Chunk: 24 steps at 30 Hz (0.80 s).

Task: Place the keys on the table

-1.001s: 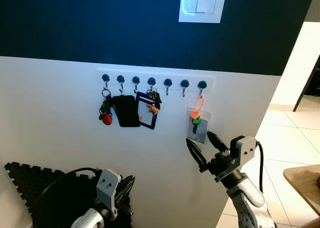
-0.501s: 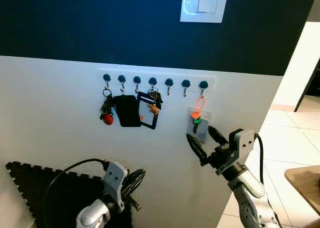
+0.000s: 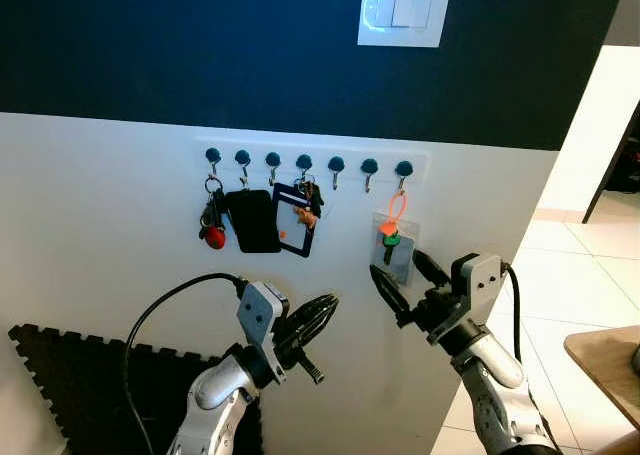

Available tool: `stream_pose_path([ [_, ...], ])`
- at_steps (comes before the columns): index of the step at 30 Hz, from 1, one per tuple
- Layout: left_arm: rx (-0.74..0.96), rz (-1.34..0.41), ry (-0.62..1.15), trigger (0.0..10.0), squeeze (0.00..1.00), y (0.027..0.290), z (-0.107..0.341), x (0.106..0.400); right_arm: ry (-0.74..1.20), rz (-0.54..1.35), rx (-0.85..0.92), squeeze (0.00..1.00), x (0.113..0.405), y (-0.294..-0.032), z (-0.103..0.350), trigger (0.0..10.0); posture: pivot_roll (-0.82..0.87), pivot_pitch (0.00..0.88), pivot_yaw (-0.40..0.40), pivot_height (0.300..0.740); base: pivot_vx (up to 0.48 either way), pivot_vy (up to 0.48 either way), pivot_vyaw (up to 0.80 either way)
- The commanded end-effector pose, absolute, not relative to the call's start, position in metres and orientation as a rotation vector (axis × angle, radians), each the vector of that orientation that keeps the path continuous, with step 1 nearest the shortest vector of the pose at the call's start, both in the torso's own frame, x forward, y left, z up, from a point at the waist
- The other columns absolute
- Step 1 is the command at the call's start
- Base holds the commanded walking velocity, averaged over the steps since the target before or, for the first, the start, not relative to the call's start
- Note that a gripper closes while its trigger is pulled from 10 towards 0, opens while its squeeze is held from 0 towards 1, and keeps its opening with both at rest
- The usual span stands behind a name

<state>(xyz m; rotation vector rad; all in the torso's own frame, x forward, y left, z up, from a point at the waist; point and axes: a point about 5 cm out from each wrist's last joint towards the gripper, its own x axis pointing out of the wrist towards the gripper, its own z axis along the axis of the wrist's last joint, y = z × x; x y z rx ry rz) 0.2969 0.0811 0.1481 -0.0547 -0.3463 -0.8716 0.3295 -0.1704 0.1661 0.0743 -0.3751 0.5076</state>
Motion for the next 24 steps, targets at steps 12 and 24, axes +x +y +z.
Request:
stream_pose_path([
  [12, -0.116, -0.929, -0.324, 10.0, 0.00, 0.080, 0.154, 0.292, -0.381, 0.594, 0.096, 0.00, 0.333, -0.161, 0.171, 10.0, 0.03, 0.012, -0.010, 0.740, 0.000, 0.000, 0.00],
  [24, -0.096, -0.944, -0.303, 10.0, 0.00, 0.081, 0.155, 0.289, -0.385, 0.617, 0.108, 0.00, 0.338, -0.157, 0.173, 4.8, 0.04, 0.013, -0.012, 0.740, 0.000, 0.000, 0.00],
])
